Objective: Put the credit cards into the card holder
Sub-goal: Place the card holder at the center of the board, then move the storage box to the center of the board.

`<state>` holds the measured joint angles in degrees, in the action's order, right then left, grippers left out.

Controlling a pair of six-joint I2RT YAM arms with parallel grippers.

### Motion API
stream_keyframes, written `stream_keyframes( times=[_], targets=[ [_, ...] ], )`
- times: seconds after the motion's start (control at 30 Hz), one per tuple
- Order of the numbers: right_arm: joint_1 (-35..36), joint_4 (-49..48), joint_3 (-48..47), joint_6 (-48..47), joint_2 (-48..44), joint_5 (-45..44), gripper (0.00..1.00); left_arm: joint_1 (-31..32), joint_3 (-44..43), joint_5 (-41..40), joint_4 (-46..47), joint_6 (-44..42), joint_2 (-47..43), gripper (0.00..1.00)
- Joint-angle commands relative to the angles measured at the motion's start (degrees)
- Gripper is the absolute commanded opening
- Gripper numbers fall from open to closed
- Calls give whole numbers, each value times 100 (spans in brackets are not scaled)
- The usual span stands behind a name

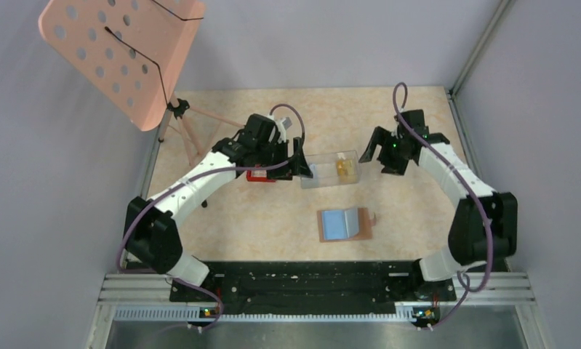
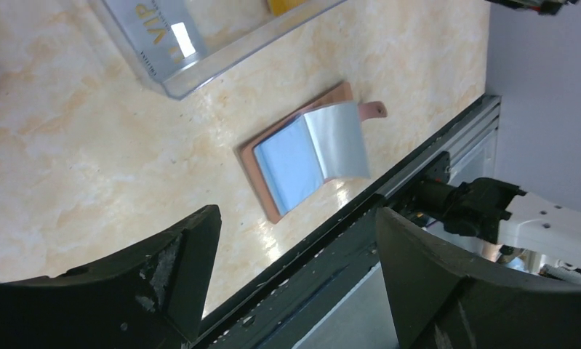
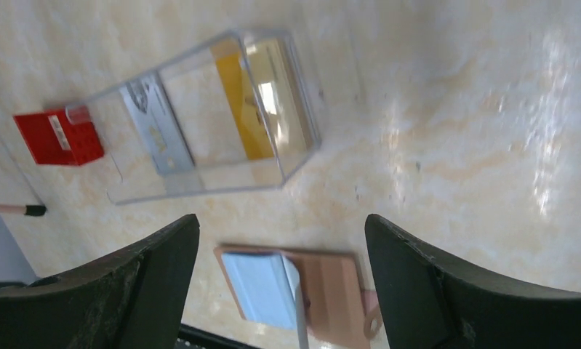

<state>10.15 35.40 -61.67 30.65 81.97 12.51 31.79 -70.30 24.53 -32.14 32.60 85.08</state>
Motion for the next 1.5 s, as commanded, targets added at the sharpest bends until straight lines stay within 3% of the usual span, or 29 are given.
stream_keyframes(
  times=[0.0,0.2,0.4,0.47,0.7,0.93,1.03,1.23,1.47],
  targets=[
    [-235,-148,-1244,-803,1125,829,83,-21,-749,238,309,577,472,82],
    [-231,-32,-2201,-1013,2447,1421,69,-23,-1063,246,902,1326,1088,77],
    [-135,315,-2729,-1685,3063,1666,55,-20,-1265,506,1293,1661,1619,75],
    [-57,453,-2833,-1805,3209,1646,53,-23,-1440,666,1026,1668,1817,74],
    [374,380,-2432,-1773,3055,1106,43,-23,-1184,450,759,1544,1768,70],
    [750,616,-2553,-1592,3252,716,14,3,-1105,154,54,1271,1378,68],
    [910,749,-2557,-1570,3081,550,6,-5,-1013,131,123,1229,1285,68],
    [1310,907,-2365,-1518,2804,253,2,-5,-1176,111,-27,1099,1513,62],
    [1624,785,-1909,-1324,2445,180,5,-2,-1196,107,-112,908,1738,56]
  ],
)
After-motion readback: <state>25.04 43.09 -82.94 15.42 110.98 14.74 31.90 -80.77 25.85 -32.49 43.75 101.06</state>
